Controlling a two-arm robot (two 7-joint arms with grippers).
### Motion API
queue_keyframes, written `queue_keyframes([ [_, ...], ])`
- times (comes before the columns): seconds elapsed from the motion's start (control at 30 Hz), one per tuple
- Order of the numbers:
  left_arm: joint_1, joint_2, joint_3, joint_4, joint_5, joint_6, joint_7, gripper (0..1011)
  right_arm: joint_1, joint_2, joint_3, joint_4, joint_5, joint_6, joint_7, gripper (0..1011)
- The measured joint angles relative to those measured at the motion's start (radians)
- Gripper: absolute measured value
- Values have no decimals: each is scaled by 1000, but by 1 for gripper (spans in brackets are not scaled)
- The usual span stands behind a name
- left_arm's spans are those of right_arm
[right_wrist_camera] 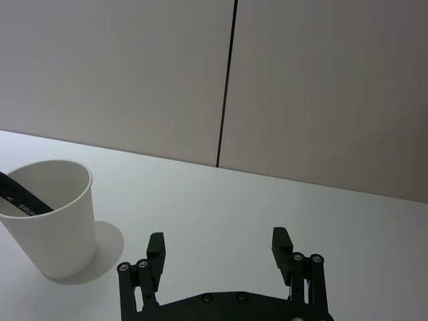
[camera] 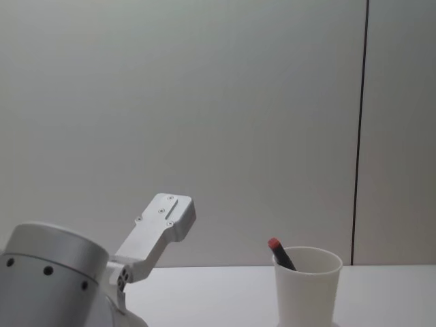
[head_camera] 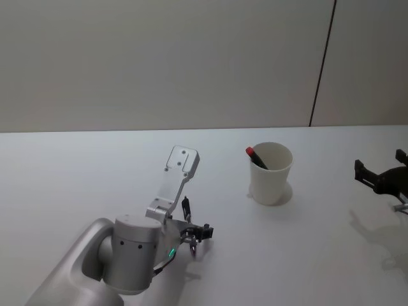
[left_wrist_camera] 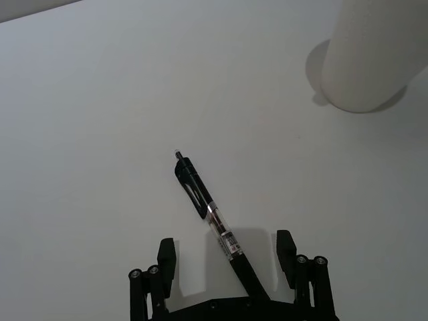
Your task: Place the pen into the pen holder.
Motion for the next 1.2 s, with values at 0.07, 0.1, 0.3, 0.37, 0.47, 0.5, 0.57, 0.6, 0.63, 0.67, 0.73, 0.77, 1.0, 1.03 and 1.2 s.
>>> queue_keyframes([
  [0.07,0,-2,-1,2,0,2,-2,942,0,0,0,0,0,0,0,1002],
  [0.1,0,-3,-1,3,0,3,-3,927,0,0,0,0,0,0,0,1002],
  [0.3,0,-8,-3,9,1,5,-6,761,0,0,0,0,0,0,0,1002],
  [0.37,0,-9,-3,10,1,6,-7,728,0,0,0,0,0,0,0,1002],
  [0.47,2,-12,-4,11,1,7,-7,625,0,0,0,0,0,0,0,1002],
  [0.5,3,-13,-5,12,1,7,-7,590,0,0,0,0,0,0,0,1002],
  [0.57,5,-14,-5,13,0,7,-6,503,0,0,0,0,0,0,0,1002],
  [0.6,6,-15,-6,13,0,7,-5,483,0,0,0,0,0,0,0,1002],
  [0.63,6,-15,-6,13,0,7,-5,469,0,0,0,0,0,0,0,1002],
  [0.67,7,-16,-6,13,-1,7,-4,417,0,0,0,0,0,0,0,1002],
  [0.73,10,-18,-7,13,-2,7,-1,357,0,0,0,0,0,0,0,1002],
  [0.77,12,-18,-7,13,-3,6,1,336,0,0,0,0,0,0,0,1002],
  [1.0,20,-22,-10,13,-7,-1,9,137,0,0,0,0,0,0,0,1002],
  [1.03,20,-22,-10,13,-7,-2,11,127,0,0,0,0,0,0,0,1002],
  [1.2,26,-24,-13,10,-11,-10,19,127,0,0,0,0,0,0,0,1002],
])
